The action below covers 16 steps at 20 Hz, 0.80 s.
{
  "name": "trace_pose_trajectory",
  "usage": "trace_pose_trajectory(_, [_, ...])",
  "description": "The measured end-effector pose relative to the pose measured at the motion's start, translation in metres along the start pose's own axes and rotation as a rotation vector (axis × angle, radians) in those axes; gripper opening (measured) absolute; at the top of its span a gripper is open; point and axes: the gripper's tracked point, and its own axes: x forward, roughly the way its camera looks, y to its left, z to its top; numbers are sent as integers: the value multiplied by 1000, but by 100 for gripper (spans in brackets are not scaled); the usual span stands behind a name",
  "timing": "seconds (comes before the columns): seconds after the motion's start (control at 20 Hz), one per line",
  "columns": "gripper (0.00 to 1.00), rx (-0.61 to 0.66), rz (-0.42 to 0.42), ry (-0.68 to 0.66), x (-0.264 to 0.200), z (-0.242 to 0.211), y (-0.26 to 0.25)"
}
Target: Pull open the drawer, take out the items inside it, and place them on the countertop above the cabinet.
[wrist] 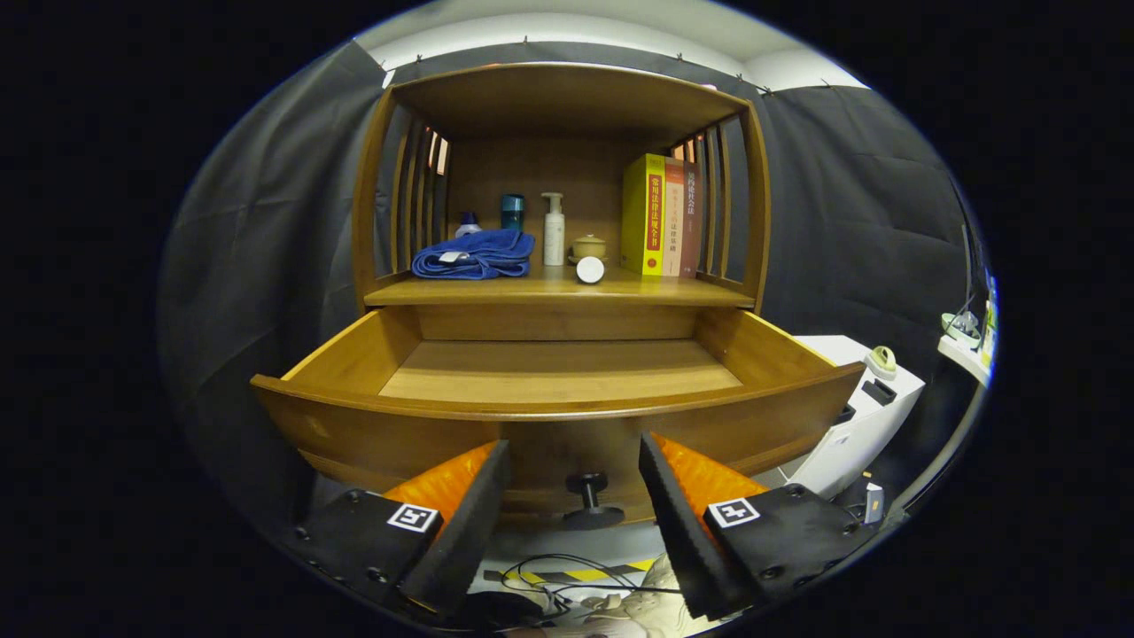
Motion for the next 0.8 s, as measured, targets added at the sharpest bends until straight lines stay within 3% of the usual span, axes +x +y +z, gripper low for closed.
trace_pose_trajectory(0.35, [93, -77, -12, -8, 12, -3, 13])
trace_pose_trajectory(0.55, [93, 4, -22, -11, 24, -3, 11])
trace_pose_trajectory(0.8, [93, -10, -35, -36, 59, 11, 14])
